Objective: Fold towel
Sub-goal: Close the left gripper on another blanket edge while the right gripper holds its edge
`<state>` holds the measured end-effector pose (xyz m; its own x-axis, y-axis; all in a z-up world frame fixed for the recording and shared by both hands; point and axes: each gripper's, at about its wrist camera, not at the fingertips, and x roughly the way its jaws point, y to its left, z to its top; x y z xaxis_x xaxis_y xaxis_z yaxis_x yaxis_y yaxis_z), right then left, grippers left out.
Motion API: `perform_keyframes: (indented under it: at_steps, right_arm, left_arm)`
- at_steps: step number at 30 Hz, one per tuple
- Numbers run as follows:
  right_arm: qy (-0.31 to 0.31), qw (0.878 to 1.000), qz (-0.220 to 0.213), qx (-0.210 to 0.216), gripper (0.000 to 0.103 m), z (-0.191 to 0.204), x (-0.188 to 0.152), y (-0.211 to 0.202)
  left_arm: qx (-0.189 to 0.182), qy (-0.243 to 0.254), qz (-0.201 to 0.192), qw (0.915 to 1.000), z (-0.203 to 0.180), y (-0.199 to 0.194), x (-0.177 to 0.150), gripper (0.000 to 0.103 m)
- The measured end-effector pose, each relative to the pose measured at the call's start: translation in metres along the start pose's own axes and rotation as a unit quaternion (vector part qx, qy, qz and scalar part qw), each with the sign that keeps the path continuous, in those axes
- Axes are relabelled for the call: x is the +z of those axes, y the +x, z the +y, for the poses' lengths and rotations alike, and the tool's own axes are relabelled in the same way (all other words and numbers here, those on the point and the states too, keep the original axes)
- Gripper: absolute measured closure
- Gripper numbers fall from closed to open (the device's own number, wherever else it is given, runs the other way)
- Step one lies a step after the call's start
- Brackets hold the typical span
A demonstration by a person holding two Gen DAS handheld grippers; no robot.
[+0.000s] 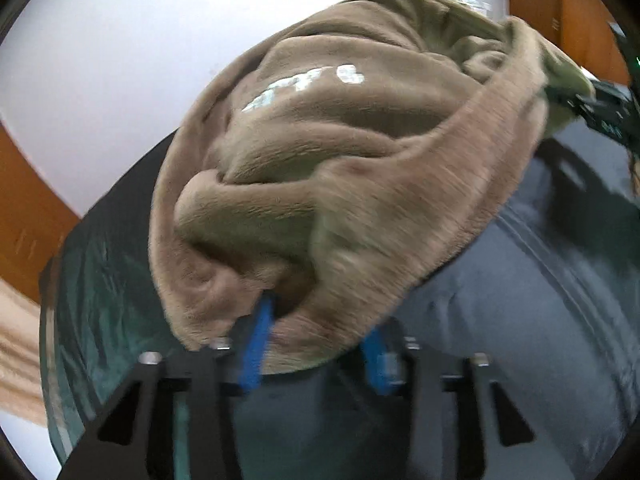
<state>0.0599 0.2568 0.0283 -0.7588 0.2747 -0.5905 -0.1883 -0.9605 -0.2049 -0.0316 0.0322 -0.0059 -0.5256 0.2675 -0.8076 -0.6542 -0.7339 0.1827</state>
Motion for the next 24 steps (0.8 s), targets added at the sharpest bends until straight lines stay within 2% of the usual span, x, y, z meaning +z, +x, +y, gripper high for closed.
perform_keyframes:
  at_steps: [6, 8, 11, 13, 21, 24]
  right_arm:
    - [-0.003, 1.0, -0.001, 0.01, 0.082, 0.001, 0.0, -0.001]
    - [-0.005, 1.0, -0.001, 0.01, 0.082, 0.002, 0.0, -0.001]
    - [-0.004, 1.0, 0.0, 0.009, 0.082, 0.001, -0.001, 0.001]
    - [0.0, 1.0, 0.002, 0.011, 0.082, 0.0, -0.001, 0.001]
    - [-0.014, 1.0, 0.0, 0.008, 0.082, 0.005, -0.001, -0.003]
    - [-0.015, 1.0, 0.0, 0.008, 0.082, 0.006, -0.001, -0.003]
  left_arm:
    - [-0.002, -0.066, -0.02, 0.9976, 0.013, -0.007, -0.008, 0.087]
    - [-0.002, -0.07, -0.028, 0.9971, 0.012, -0.012, -0.013, 0.087]
    - [-0.019, -0.038, -0.037, 0.9984, 0.0, -0.02, -0.02, 0.087]
    - [-0.012, -0.019, -0.032, 0.9992, -0.007, -0.022, -0.023, 0.087]
    - [-0.009, -0.059, -0.008, 0.9982, 0.007, 0.0, -0.016, 0.087]
    - [0.013, -0.075, -0.009, 0.9971, 0.001, 0.007, -0.005, 0.09]
